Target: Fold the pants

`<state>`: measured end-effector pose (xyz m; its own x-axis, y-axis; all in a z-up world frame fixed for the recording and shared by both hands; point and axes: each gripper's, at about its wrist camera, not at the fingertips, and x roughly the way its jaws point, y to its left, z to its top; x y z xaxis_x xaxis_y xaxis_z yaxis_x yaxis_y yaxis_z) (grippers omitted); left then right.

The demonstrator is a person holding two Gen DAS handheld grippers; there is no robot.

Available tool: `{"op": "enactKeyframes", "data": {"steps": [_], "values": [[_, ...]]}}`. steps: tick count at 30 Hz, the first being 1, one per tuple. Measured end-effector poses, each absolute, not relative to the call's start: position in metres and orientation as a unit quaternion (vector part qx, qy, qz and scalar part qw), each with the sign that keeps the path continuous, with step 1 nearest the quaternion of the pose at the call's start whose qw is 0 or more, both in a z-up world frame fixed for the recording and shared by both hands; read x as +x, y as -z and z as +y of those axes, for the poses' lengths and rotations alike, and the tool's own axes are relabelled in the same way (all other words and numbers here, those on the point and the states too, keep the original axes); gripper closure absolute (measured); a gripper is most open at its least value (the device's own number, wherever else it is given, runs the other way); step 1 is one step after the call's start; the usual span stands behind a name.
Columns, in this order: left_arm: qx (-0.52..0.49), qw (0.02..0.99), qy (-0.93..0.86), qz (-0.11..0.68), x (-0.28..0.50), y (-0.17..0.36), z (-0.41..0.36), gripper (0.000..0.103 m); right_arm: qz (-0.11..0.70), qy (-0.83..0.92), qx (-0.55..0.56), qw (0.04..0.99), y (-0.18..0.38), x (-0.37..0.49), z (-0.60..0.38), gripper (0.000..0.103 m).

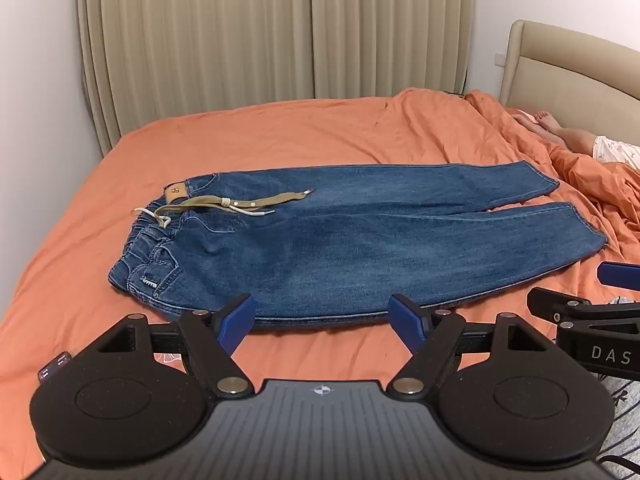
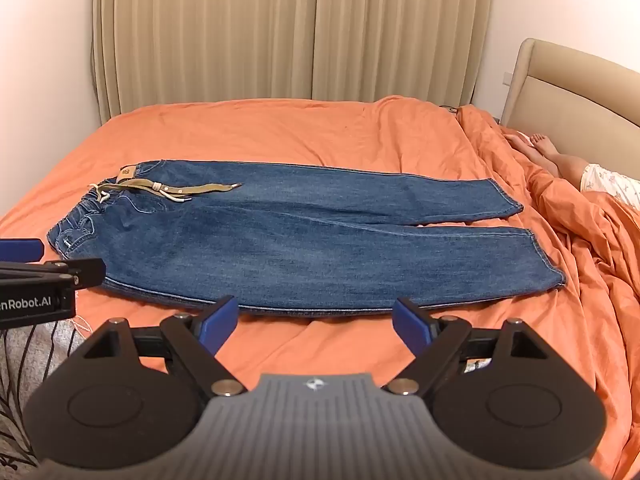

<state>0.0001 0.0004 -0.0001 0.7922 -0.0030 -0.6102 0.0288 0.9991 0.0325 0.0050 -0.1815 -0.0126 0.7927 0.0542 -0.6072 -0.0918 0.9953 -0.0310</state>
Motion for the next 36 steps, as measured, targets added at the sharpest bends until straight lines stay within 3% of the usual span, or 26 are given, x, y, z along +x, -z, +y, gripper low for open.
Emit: {"op": "enactKeyframes", "data": {"steps": [36], "values": [[0.023,0.945,0.0,0.326,-0.009,0.0,0.002,0.014,0.319,-0.043,-0.024,0.946,0.012,-0.002,-0.183,0.022]]}}
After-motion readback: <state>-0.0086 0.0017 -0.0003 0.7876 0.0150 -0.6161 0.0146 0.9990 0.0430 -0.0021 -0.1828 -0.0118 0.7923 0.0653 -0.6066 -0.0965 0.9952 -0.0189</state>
